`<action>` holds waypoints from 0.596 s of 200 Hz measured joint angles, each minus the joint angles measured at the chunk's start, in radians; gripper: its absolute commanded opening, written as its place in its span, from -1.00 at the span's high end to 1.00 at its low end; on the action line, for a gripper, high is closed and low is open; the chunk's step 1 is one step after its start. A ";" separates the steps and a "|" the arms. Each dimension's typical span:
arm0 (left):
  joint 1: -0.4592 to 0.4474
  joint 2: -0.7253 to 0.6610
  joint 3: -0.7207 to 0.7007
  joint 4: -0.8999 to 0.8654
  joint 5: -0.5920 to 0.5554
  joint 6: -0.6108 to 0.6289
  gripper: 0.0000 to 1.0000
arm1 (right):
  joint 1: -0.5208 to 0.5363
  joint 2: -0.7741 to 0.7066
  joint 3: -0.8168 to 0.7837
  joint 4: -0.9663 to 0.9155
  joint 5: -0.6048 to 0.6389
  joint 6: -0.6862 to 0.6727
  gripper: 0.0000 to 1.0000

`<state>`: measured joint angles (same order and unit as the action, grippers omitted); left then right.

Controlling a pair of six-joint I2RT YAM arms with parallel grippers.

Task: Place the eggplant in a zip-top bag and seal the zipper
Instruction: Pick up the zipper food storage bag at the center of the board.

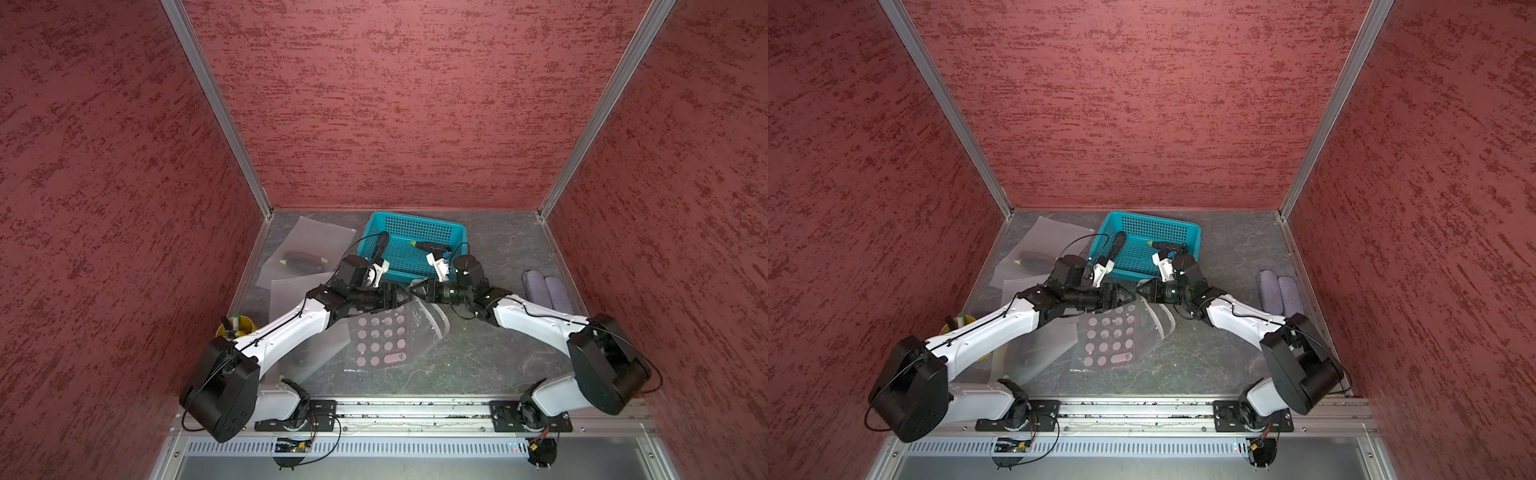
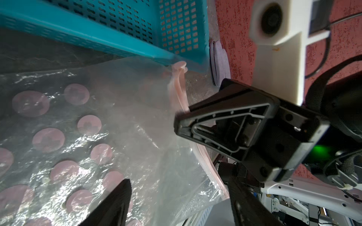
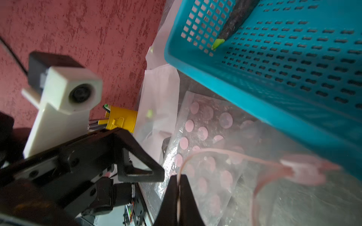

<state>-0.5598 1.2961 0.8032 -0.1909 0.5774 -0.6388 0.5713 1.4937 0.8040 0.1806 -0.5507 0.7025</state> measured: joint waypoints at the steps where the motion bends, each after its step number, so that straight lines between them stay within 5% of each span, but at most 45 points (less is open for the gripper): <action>1: -0.002 -0.003 0.000 -0.001 -0.003 0.000 -0.64 | 0.000 0.000 0.001 0.001 0.001 0.002 0.87; 71: -0.108 0.059 0.003 0.001 -0.135 0.002 -0.71 | 0.028 0.039 0.007 0.140 0.050 0.145 0.86; 119: -0.123 0.104 0.005 0.020 -0.145 0.008 -0.57 | 0.045 0.064 0.007 0.170 0.042 0.162 0.85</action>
<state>-0.6830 1.4002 0.8085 -0.1711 0.4320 -0.6312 0.6167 1.5581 0.8112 0.3508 -0.5091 0.8646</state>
